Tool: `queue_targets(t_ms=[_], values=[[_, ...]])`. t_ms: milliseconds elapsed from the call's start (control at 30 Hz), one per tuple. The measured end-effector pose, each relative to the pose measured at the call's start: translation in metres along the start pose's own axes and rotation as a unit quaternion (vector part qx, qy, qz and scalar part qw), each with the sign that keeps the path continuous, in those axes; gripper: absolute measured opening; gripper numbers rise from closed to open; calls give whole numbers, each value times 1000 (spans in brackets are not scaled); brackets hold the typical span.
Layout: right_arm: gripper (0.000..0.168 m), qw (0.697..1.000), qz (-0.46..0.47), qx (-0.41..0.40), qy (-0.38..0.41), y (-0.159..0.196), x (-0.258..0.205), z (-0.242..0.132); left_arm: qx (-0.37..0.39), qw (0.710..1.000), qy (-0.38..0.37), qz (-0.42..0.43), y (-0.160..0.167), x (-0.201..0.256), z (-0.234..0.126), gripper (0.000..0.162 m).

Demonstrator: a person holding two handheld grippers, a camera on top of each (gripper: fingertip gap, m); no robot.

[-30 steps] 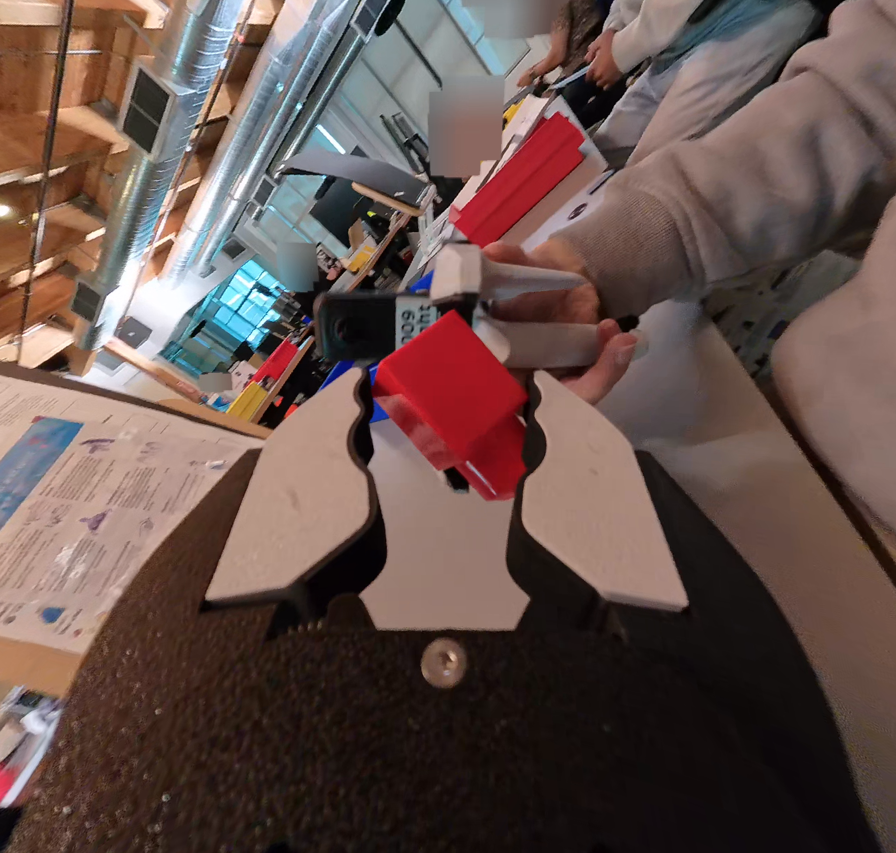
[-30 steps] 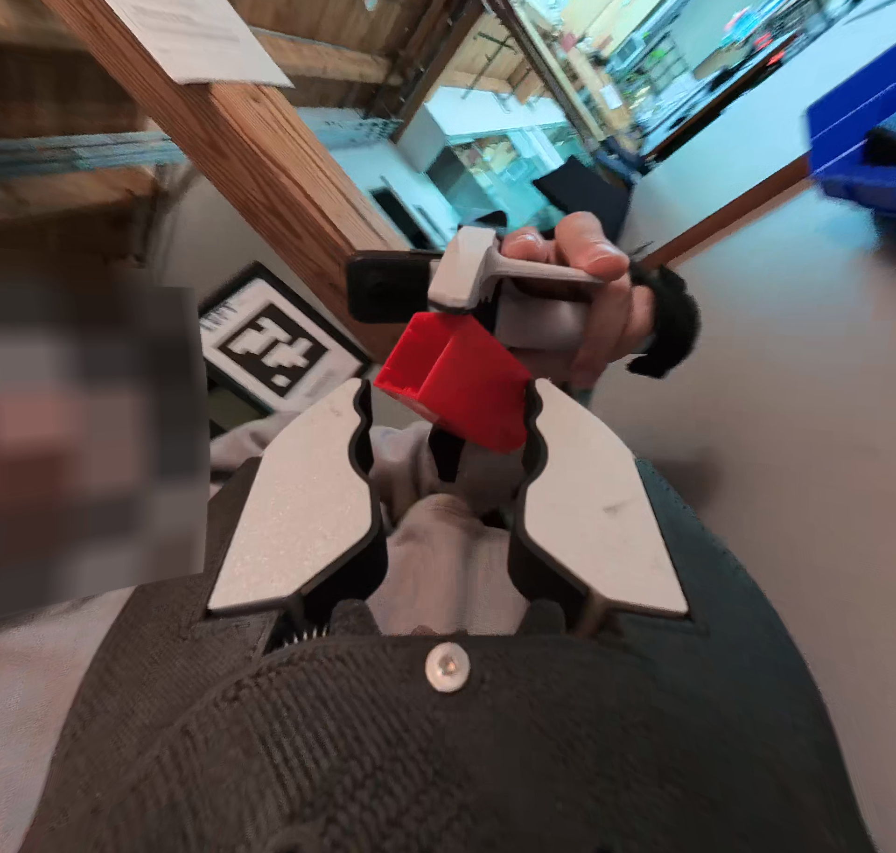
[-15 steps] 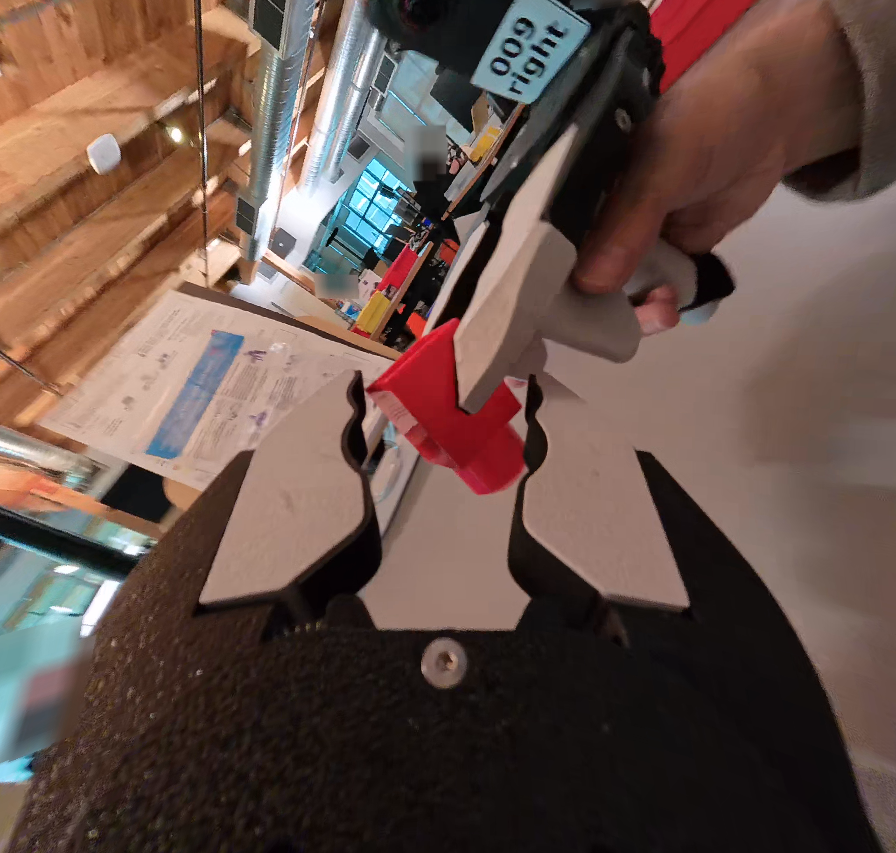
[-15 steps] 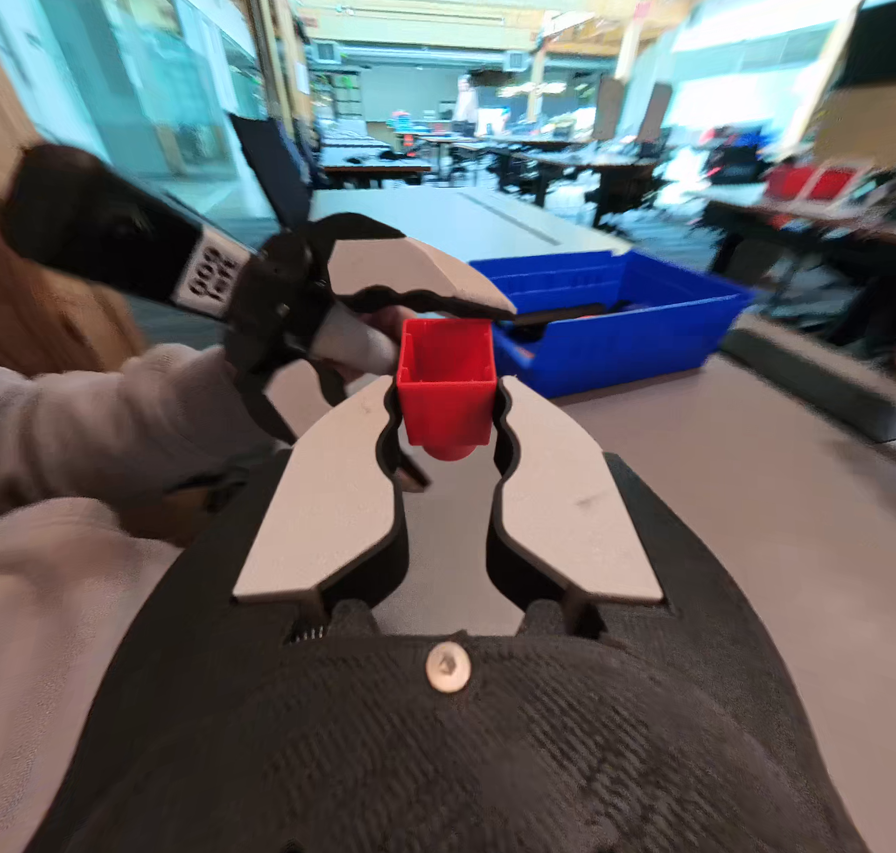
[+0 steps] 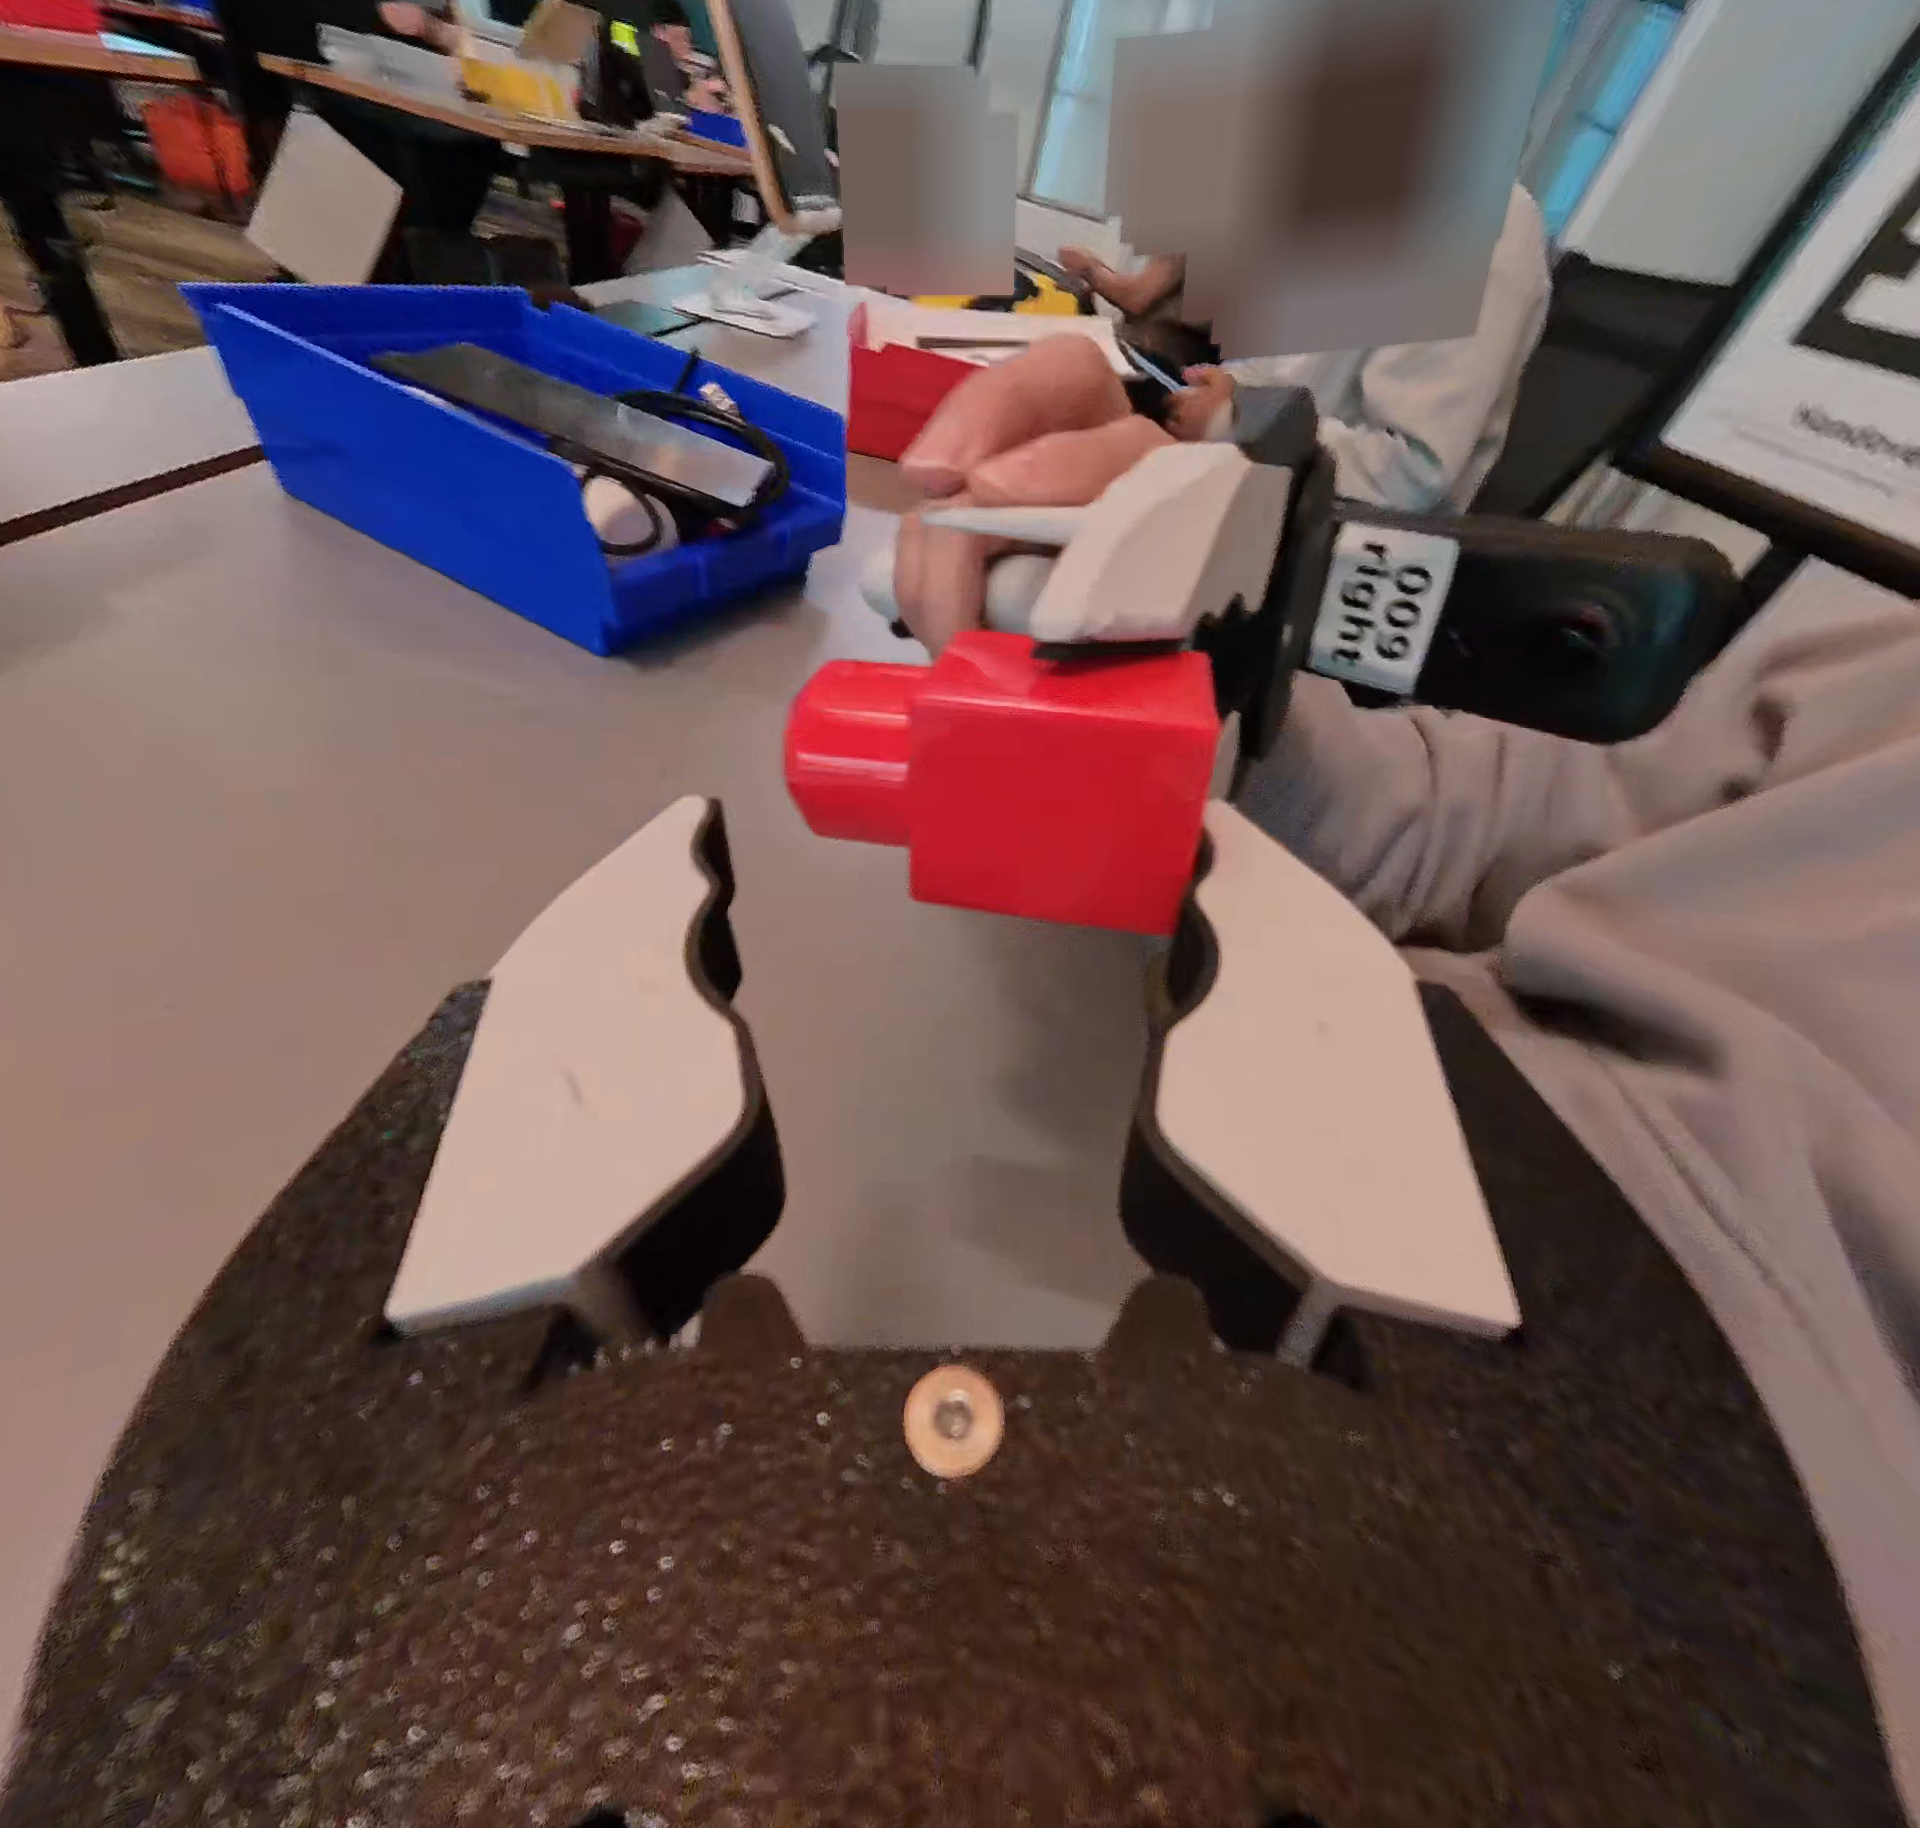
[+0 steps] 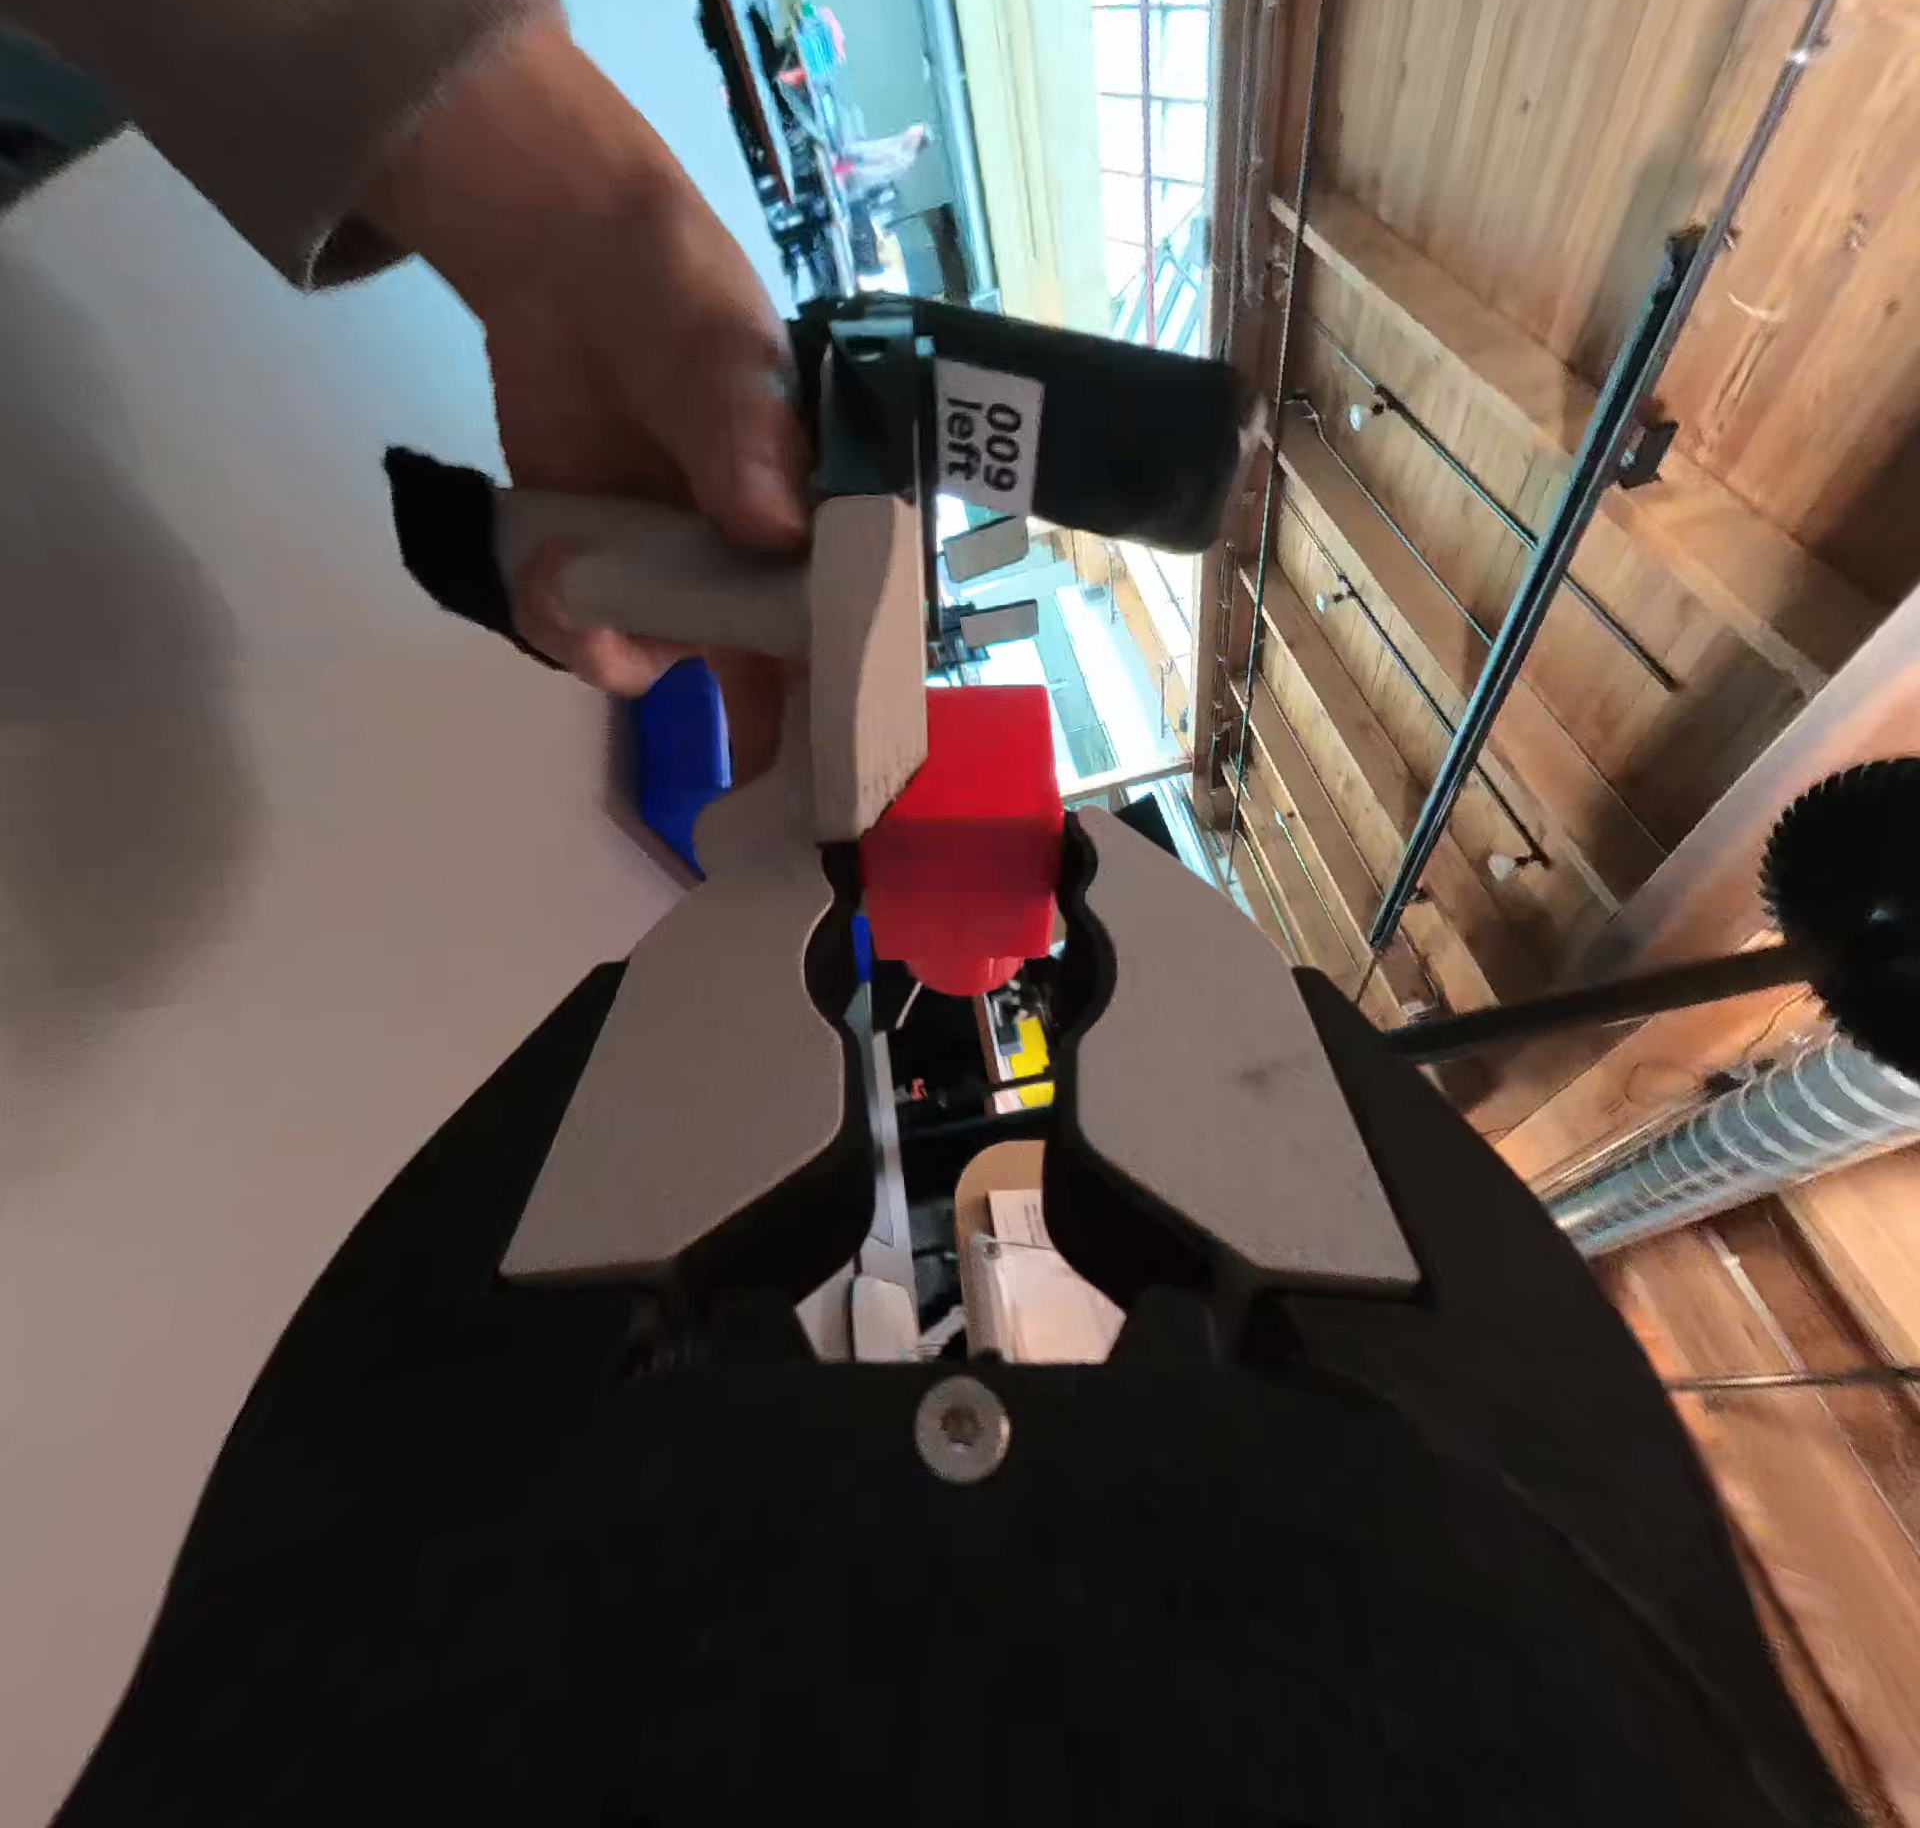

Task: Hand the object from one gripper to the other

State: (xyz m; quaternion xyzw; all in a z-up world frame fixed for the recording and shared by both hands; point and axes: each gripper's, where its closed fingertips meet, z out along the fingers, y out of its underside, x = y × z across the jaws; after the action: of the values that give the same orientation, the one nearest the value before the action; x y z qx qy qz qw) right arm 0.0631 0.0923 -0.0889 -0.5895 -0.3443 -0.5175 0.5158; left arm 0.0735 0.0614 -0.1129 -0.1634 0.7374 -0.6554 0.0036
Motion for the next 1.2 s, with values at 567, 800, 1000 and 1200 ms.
queue_targets(t_ms=[567,800,1000,1200], values=[[90,804,582,59,-111,15,16,-5,50,927,-154,338,-25,-19,-21,68],[62,494,803,176,-282,-18,9,-12,90,865,-145,471,-31,7,-10,68],[38,521,797,142,-272,-14,-7,1,65,860,-156,482,-20,-1,-3,68],[36,722,676,-9,-147,33,-13,12,-12,896,-192,401,-2,-30,-3,68]])
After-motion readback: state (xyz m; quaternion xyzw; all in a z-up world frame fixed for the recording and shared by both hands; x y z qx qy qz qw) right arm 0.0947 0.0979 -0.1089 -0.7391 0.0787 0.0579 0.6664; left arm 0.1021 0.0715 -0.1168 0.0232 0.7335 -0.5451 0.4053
